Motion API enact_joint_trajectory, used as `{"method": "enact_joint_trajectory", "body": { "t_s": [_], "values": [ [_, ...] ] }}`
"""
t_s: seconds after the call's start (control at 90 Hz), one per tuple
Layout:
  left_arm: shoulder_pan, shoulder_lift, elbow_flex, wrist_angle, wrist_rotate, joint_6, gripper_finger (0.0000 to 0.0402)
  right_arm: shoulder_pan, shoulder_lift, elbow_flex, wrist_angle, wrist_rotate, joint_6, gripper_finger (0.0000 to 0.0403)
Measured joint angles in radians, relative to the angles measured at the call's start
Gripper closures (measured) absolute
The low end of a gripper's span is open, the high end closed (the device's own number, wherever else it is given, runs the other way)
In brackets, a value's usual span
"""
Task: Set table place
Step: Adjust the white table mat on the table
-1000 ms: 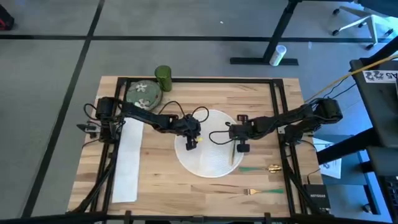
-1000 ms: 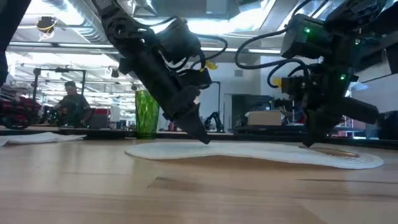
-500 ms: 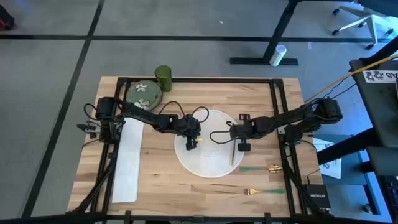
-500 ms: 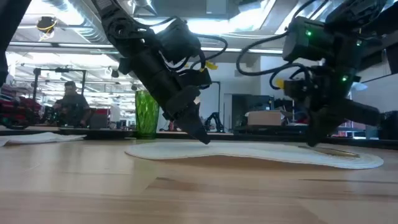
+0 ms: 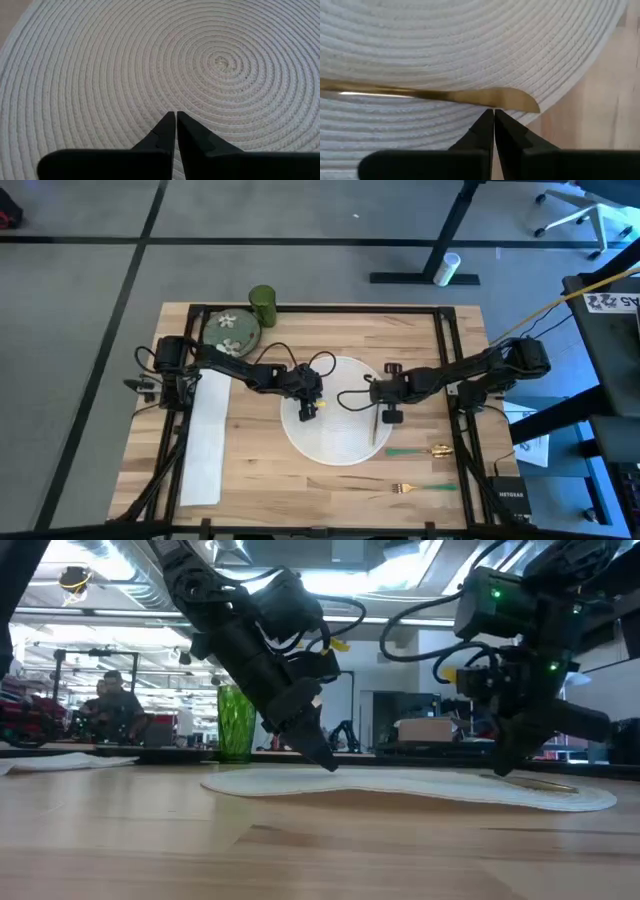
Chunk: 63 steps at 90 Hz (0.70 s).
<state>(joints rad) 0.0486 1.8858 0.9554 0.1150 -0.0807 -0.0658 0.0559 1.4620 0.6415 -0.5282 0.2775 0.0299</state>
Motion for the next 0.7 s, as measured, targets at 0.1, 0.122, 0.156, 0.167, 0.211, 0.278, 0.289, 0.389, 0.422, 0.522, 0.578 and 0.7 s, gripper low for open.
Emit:
{"method": "enact_joint_trajectory", "body": {
  "t_s": [0.1, 0.122, 0.156, 0.167, 0.211, 0.278, 0.289, 0.389, 0.422, 0.522, 0.578, 0.7],
  "values": [
    [0.0, 0.0, 0.0, 0.0, 0.0, 0.001, 0.0402, 0.0, 0.0, 0.0, 0.0, 0.0, 0.001, 0.0403],
    [0.0, 0.0, 0.0, 0.0, 0.0, 0.001, 0.0402, 0.0, 0.0, 0.0, 0.0, 0.0, 0.001, 0.0403],
    [0.0, 0.0, 0.0, 0.0, 0.0, 0.001, 0.0402, 0.0, 0.0, 0.0, 0.0, -0.003, 0.003, 0.0403],
    [0.0, 0.0, 0.0, 0.0, 0.0, 0.001, 0.0402, 0.0, 0.0, 0.0, 0.0, -0.005, 0.003, 0.0403],
    [0.0, 0.0, 0.0, 0.0, 0.0, 0.002, 0.0402, -0.006, 0.0, 0.0, 0.001, -0.009, 0.003, 0.0403],
    [0.0, 0.0, 0.0, 0.0, 0.0, 0.002, 0.0402, -0.019, 0.0, -0.002, 0.006, -0.017, 0.007, 0.0403],
    [0.0, 0.0, 0.0, 0.0, 0.0, 0.002, 0.0402, -0.021, 0.0, -0.003, 0.008, -0.018, 0.007, 0.0403],
    [0.0, 0.0, 0.0, 0.0, 0.0, 0.003, 0.0402, -0.048, -0.001, -0.021, 0.012, -0.024, 0.008, 0.0403],
    [0.0, 0.0, 0.0, 0.0, 0.0, 0.003, 0.0402, -0.054, -0.002, -0.025, 0.015, -0.027, 0.008, 0.0403],
    [0.0, 0.0, 0.0, 0.0, 0.0, 0.003, 0.0402, -0.064, -0.003, -0.031, 0.019, -0.035, 0.008, 0.0403],
    [0.0, 0.0, 0.0, 0.0, 0.0, 0.003, 0.0402, -0.063, -0.003, -0.032, 0.025, -0.035, 0.005, 0.0403],
    [0.0, 0.0, 0.0, 0.0, 0.0, 0.003, 0.0402, -0.064, -0.002, -0.034, 0.072, -0.045, -0.012, 0.0403]
  ]
}}
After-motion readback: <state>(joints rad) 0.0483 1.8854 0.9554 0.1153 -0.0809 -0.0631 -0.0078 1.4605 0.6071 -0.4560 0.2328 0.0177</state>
